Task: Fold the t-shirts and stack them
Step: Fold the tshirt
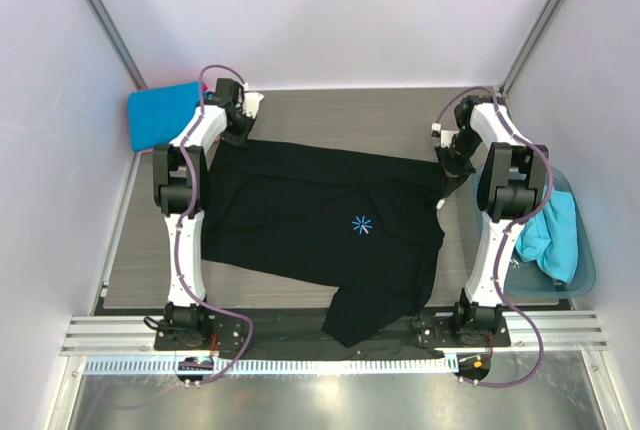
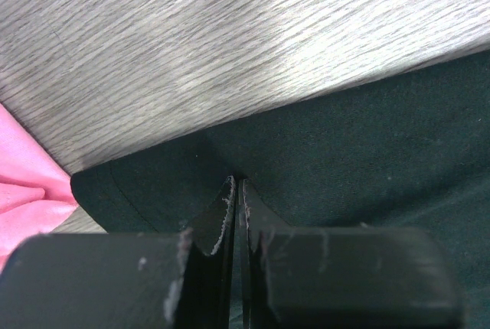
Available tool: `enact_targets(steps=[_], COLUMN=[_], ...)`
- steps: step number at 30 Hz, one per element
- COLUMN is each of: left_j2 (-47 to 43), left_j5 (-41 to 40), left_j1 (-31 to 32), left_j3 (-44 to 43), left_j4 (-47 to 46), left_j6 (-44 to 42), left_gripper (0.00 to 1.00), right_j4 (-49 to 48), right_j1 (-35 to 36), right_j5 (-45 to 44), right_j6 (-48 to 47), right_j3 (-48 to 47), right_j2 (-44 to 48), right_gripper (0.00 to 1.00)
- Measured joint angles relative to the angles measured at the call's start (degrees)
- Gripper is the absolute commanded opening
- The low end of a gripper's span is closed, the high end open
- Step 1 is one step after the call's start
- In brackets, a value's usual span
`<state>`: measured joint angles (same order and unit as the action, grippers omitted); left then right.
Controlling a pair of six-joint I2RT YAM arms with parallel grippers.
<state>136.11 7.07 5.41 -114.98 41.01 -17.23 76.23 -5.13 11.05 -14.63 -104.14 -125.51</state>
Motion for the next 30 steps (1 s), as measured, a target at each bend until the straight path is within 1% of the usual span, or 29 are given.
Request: enact_targets(steps=[2,3,4,5,6,7,9,12,16,19,22,30], left_j2=[0.0,0.0,0.0,0.0,0.0,0.0,0.0,0.0,0.0,0.0,0.0,0.0], left_j5=[0.0,0.0,0.0,0.0,0.0,0.0,0.0,0.0,0.0,0.0,0.0,-0.2], left_j1=[0.0,0.0,0.0,0.0,0.0,0.0,0.0,0.0,0.0,0.0,0.0,0.0], left_j3=[0.0,0.0,0.0,0.0,0.0,0.0,0.0,0.0,0.0,0.0,0.0,0.0], left_j4=[0.0,0.0,0.0,0.0,0.0,0.0,0.0,0.0,0.0,0.0,0.0,0.0], left_j6=[0.0,0.0,0.0,0.0,0.0,0.0,0.0,0.0,0.0,0.0,0.0,-0.2], left_gripper=[0.03,0.03,0.03,0.03,0.03,0.03,0.03,0.03,0.03,0.03,0.03,0.03], right_j4=[0.3,0.3,0.3,0.3,0.3,0.3,0.5,1.4,1.1,0.2,0.1,0.2], right_j1=[0.3,0.5,0.5,0.6,0.7,0.7,0.8,0.7,-0.3,-1.2,-1.9,-2.4], right_j5=[0.0,0.0,0.0,0.0,-0.1,-0.3,-0.8,-1.4,-1.5,-1.5,-1.5,-1.3], right_j6=[0.0,0.0,0.0,0.0,0.2,0.2,0.0,0.0,0.1,0.3,0.3,0.3], right_j3=[1.4,1.7,2.0,2.1,2.3,2.5,2.5,-0.2,-11.1,-17.0,-19.6,-22.3], right_j2=[0.4,0.4,0.4,0.4,0.5,0.7,1.0,1.0,0.6,-0.1,-2.4,-13.9], right_gripper=[0.02,0.04,0.09,0.18,0.34,0.38,0.41,0.43,0.45,0.45,0.45,0.46])
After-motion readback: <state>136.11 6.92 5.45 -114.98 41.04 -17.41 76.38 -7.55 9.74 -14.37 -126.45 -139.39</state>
